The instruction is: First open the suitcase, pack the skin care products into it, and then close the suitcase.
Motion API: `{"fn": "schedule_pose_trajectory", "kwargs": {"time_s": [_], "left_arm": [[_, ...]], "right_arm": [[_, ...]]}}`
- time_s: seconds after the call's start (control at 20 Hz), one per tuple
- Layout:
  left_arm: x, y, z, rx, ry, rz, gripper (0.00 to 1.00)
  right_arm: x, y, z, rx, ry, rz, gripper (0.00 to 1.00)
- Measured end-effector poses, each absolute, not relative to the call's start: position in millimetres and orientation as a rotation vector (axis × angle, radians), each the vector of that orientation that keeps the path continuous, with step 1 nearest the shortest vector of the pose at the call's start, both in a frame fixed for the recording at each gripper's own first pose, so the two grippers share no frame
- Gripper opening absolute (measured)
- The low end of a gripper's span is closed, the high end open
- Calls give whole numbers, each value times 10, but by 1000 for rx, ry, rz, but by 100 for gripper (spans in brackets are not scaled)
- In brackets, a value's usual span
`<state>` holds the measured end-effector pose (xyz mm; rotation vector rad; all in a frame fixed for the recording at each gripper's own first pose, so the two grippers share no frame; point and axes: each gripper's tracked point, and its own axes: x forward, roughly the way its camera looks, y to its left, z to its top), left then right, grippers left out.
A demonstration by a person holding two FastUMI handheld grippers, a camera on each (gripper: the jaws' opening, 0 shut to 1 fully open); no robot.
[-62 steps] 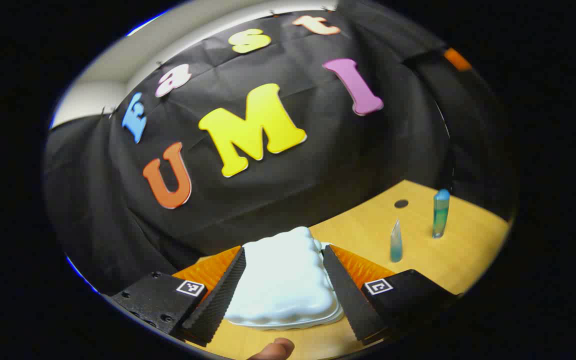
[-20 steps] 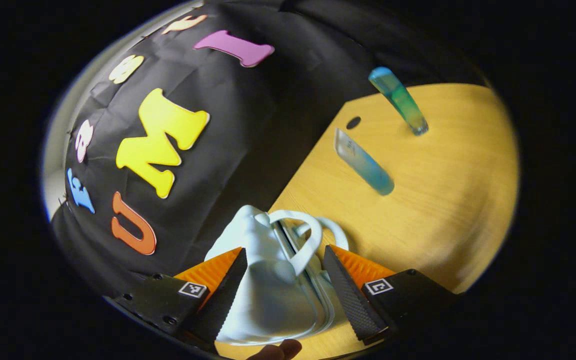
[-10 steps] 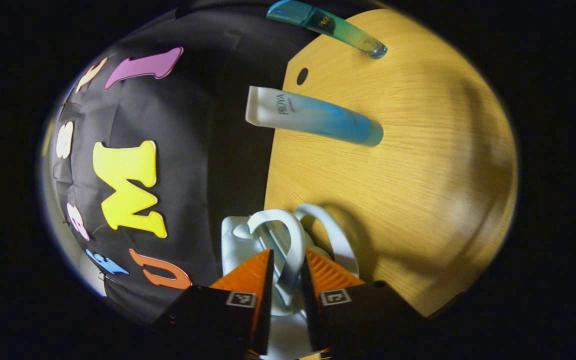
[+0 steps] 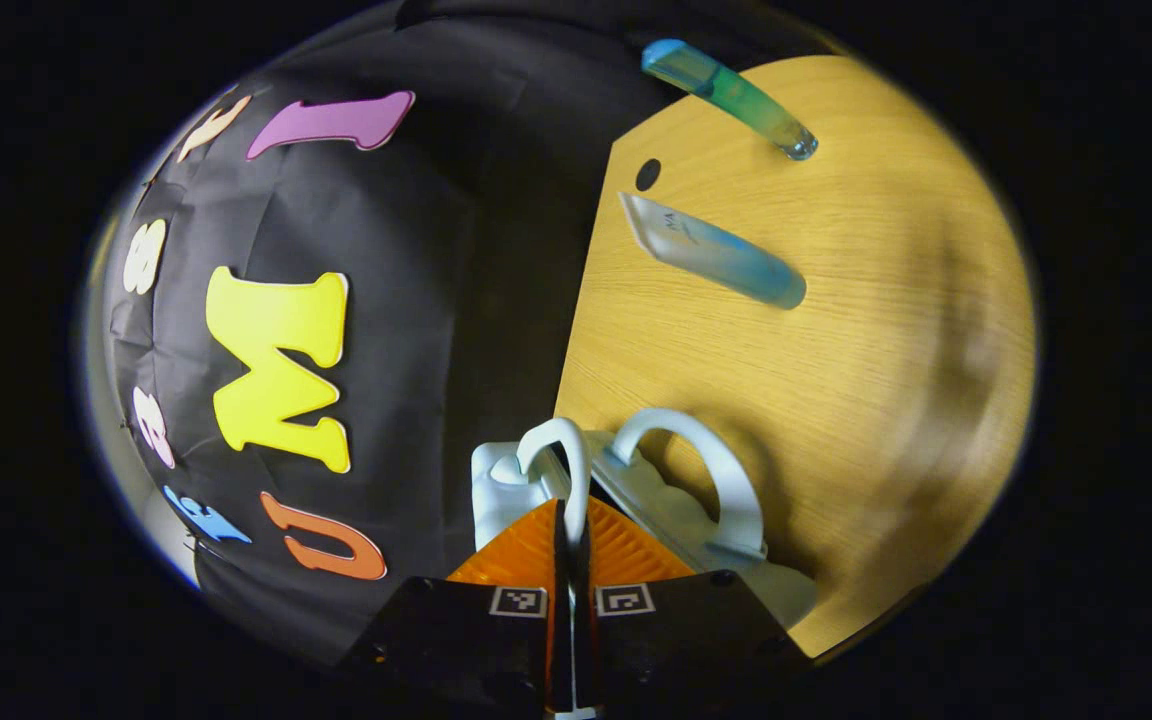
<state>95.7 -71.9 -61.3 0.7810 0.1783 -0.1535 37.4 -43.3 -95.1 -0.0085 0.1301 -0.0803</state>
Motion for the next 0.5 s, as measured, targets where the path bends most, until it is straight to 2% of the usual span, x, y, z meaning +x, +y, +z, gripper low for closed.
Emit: {"fn": "schedule_pose_trajectory", "kwargs": {"time_s": [0.5], "left_arm": [[651,757,-106,452,86,-98,2]], "right_arm": [[91,430,-472,18,91,-131,80]]}}
